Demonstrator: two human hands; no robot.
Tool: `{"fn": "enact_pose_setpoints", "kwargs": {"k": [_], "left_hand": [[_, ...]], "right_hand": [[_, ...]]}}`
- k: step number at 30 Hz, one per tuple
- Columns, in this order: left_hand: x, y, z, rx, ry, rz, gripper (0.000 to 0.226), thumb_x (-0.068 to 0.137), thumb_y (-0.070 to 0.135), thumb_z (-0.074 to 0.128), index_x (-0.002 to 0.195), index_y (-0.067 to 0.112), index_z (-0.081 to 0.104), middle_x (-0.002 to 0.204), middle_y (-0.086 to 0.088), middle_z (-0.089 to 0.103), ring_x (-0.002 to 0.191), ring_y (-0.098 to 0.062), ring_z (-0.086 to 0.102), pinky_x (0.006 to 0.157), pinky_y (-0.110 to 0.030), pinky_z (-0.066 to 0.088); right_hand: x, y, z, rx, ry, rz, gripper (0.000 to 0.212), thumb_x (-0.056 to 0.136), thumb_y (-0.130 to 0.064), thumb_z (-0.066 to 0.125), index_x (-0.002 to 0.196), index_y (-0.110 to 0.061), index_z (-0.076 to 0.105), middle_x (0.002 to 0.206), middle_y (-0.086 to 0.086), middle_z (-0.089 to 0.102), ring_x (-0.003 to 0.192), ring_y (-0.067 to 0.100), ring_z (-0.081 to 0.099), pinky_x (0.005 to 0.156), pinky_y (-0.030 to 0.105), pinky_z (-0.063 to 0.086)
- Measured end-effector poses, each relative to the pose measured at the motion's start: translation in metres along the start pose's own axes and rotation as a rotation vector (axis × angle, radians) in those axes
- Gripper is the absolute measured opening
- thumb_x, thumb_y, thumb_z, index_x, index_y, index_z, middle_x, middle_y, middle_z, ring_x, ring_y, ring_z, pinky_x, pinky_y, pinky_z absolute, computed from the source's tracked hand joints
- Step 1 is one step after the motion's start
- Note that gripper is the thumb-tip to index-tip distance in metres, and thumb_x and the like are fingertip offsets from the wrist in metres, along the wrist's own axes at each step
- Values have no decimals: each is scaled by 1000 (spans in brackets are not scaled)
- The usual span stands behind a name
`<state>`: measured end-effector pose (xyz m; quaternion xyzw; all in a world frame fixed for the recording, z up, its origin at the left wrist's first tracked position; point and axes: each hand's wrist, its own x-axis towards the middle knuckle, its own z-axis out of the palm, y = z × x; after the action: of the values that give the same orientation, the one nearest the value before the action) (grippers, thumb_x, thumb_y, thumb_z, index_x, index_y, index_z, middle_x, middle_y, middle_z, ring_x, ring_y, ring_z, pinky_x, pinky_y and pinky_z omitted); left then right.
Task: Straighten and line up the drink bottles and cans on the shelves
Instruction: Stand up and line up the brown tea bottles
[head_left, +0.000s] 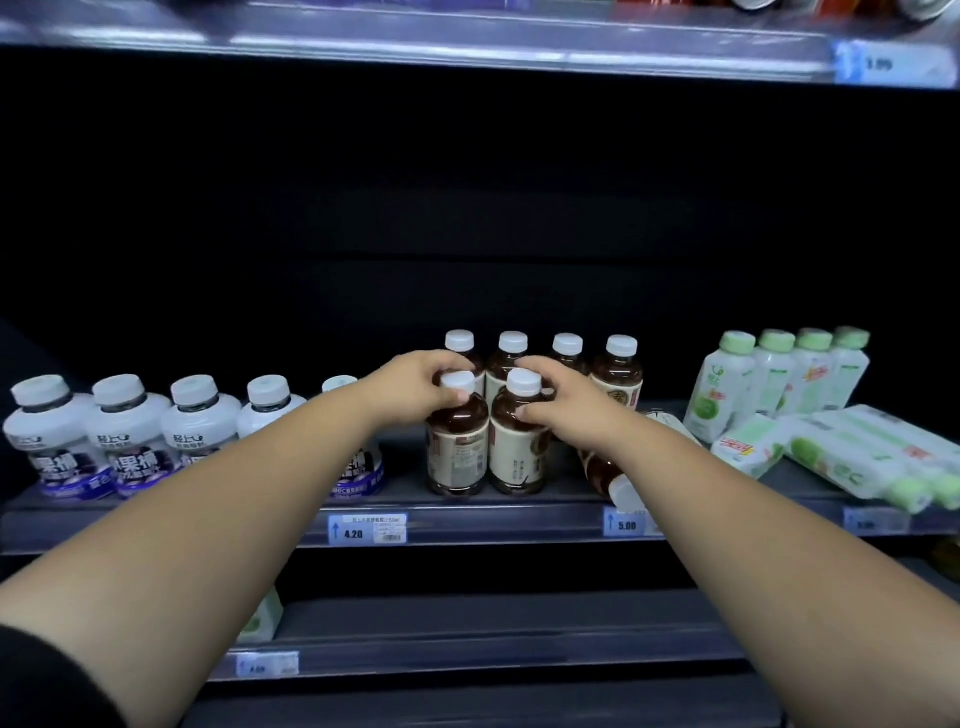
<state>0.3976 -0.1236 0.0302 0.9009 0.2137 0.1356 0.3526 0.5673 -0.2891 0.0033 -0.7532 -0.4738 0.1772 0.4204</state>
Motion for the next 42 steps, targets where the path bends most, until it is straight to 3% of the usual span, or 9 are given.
{"fn": "enact_pose_setpoints", "kwargs": {"k": [4,10,14,18,21,27,31,39,42], "left_hand": [[-2,1,-3,210,131,-48,30,79,46,78,102,32,65,94,11,65,88,-8,62,71,-27,48],[-6,-1,-1,152,61,-8,33,90,33,69,122,30,61,111,7,65,101,-10,62,81,-25,48],[-4,0,-1,255,111,-47,33,83,45,74,110,31,63,100,7,67,93,-12,63,85,-35,53],[-2,4,2,271,139,-71,38,76,52,78,103,31,63,91,10,64,85,-8,61,74,-30,50],[0,1,-1,196,109,-70,36,74,49,81,102,31,65,96,10,66,90,-9,62,78,-29,51],[9,0,-7,282,54,-57,41,74,50,80,107,31,64,102,9,65,96,-11,61,89,-36,53],[21,5,-17,310,-42,-91,46,69,56,81,105,32,63,104,10,64,97,-10,60,87,-32,51],[49,7,-18,102,135,-46,53,79,56,74,123,31,60,113,9,62,103,-11,61,90,-32,51],[65,2,-15,50,158,-57,59,83,51,73,134,27,55,129,1,59,115,-16,58,94,-30,47]], "right_hand": [[-1,-1,3,-61,8,-32,52,85,-31,76,130,-39,53,117,-17,64,110,7,60,96,35,51],[0,0,9,-64,7,-7,57,91,-31,67,142,-40,44,134,-12,57,123,13,54,104,36,45],[-1,-1,10,-71,68,-10,36,89,-39,71,120,-39,55,111,-13,66,104,10,62,93,39,52],[-1,2,5,-35,72,-2,36,87,-41,73,119,-36,58,110,-13,67,102,8,63,94,39,53],[0,4,5,4,36,-12,50,92,-35,68,139,-37,51,128,-14,61,116,8,58,104,37,47],[9,7,-6,-37,-31,-43,27,89,-34,72,111,-45,61,109,-17,67,102,5,64,93,38,54],[19,5,-15,-12,-90,-52,36,83,-40,77,117,-38,65,115,-13,67,107,5,63,98,36,52],[54,-3,-44,-26,109,-74,42,84,-40,76,124,-35,63,121,-12,60,113,8,59,99,37,51],[71,-5,-46,-77,108,-77,47,87,-36,75,131,-31,60,128,-8,58,122,11,55,105,36,46]]}}
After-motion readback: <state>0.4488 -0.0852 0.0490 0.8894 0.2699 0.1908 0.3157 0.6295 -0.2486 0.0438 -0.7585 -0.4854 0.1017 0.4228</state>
